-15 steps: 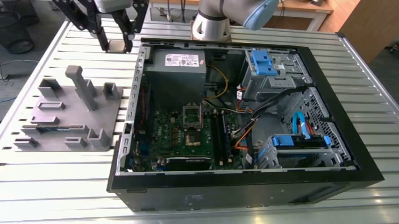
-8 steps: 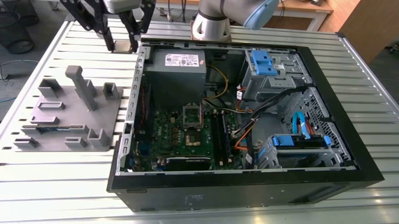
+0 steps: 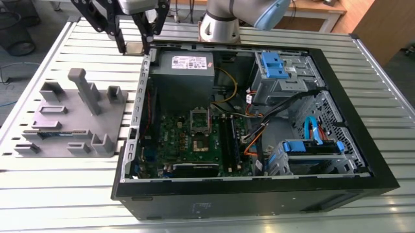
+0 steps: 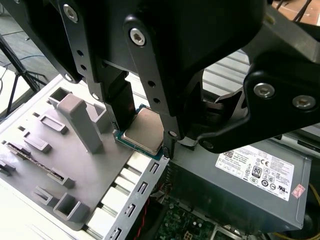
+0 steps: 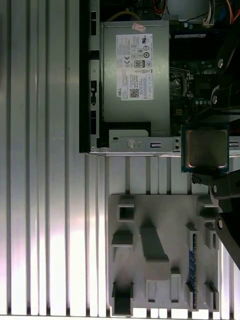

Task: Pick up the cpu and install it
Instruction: 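Pick up the cpu and move it towards the insertion slot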

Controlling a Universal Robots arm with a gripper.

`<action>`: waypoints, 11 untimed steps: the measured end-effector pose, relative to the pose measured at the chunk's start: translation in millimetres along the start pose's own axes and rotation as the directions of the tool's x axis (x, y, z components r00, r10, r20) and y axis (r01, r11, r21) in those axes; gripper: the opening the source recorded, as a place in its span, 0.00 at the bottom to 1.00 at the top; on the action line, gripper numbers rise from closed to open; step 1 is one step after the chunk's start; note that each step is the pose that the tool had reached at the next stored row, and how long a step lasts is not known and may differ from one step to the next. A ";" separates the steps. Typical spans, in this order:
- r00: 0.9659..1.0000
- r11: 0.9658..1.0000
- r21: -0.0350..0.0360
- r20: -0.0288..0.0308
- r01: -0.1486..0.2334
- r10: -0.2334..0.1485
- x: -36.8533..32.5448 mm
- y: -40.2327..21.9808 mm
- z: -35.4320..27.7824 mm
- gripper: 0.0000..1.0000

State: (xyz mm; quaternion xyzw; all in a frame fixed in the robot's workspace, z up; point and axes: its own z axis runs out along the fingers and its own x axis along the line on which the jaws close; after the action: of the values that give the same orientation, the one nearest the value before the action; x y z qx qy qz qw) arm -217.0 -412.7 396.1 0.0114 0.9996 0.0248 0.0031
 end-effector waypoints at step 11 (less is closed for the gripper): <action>1.000 1.000 0.000 0.000 0.000 0.000 -15.6 0.4 0.1 0.47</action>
State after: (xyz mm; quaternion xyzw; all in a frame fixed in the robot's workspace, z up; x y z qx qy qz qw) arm -201.4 -412.7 396.0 0.0114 0.9996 0.0248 0.0031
